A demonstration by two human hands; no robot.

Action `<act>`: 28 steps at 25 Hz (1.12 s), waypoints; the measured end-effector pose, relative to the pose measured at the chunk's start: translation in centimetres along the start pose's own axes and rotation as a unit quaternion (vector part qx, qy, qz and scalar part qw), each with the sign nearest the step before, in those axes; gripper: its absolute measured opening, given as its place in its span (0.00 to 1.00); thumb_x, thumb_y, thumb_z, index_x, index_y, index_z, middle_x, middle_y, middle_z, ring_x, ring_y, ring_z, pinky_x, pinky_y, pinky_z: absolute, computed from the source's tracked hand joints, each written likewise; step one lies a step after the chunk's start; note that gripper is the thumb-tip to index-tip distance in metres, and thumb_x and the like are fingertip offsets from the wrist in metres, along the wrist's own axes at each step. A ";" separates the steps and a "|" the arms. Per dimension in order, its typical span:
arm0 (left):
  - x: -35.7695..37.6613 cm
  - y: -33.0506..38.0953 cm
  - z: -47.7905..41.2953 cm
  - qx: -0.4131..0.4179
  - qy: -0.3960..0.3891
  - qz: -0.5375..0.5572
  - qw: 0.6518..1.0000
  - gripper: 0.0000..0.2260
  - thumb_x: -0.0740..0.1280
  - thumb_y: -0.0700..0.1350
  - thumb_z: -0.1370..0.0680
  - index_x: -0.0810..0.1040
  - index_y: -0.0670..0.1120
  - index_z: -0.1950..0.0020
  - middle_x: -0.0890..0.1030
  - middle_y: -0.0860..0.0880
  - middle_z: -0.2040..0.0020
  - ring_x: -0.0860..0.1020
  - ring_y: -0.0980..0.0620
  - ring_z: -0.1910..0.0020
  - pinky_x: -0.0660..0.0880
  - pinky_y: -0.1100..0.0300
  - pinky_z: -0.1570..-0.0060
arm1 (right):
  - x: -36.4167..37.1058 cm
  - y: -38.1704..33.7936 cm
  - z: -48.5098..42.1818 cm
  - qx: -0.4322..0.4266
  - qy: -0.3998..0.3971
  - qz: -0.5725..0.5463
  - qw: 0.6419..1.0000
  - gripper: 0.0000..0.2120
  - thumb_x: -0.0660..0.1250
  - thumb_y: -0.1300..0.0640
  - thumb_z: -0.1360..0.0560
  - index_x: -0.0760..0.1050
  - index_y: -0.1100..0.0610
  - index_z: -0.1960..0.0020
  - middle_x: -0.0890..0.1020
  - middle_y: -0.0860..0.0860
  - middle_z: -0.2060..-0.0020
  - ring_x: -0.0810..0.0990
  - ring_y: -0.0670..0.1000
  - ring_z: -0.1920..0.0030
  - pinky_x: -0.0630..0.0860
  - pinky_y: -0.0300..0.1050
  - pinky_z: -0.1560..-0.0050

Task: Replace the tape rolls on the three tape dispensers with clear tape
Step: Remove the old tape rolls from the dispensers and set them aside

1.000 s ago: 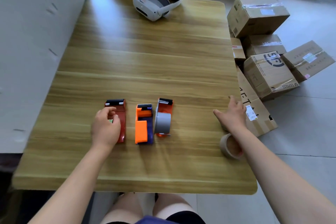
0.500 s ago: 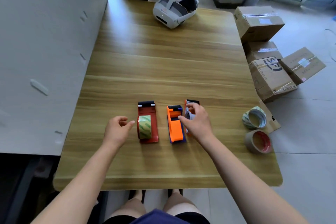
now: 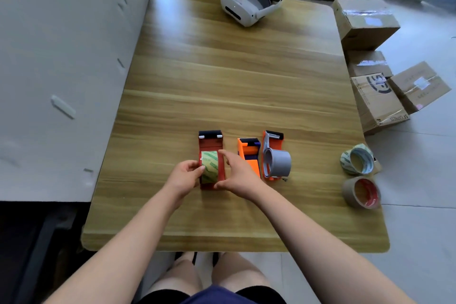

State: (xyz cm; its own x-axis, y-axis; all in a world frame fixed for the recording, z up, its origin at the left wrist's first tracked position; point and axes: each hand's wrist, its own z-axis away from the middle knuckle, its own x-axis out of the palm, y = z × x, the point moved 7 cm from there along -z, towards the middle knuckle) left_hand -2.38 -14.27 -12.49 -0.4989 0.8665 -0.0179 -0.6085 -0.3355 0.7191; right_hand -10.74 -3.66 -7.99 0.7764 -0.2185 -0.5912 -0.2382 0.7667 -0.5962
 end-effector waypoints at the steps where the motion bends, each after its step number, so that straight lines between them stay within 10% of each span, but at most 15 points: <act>1: 0.1 -0.1 -0.1 -0.001 0.000 0.007 1.000 0.08 0.61 0.36 0.22 0.77 0.46 0.56 0.79 0.50 0.60 0.75 0.53 0.60 0.70 0.58 0.59 | 0.2 -0.1 -0.4 -0.004 -0.009 0.002 1.000 0.46 0.78 0.59 0.36 0.57 0.56 0.25 0.64 0.53 0.27 0.63 0.51 0.28 0.59 0.40 0.30; 16: -0.5 0.4 0.4 0.014 -0.003 0.091 0.996 0.05 0.64 0.35 0.24 0.77 0.42 0.58 0.83 0.51 0.69 0.81 0.58 0.71 0.75 0.67 0.71 | 0.3 0.1 -2.5 -0.048 -0.049 -0.001 0.998 0.41 0.79 0.60 0.39 0.64 0.56 0.30 0.73 0.53 0.35 0.71 0.51 0.35 0.67 0.38 0.38; 28: -3.0 2.1 -0.6 0.026 0.062 0.085 0.994 0.07 0.64 0.36 0.24 0.76 0.43 0.61 0.80 0.47 0.67 0.77 0.49 0.64 0.74 0.57 0.60 | -4.7 1.0 -0.6 -0.051 0.054 -0.039 0.996 0.43 0.79 0.59 0.40 0.64 0.57 0.30 0.70 0.52 0.34 0.68 0.49 0.33 0.64 0.40 0.33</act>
State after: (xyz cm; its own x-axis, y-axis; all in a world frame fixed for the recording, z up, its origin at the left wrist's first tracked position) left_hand -2.54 -17.84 -11.35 -0.6662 0.7454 0.0249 -0.4775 -0.4519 0.7535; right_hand -15.03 -2.28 -6.11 0.7282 -0.3437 -0.5929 -0.2415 0.6810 -0.6913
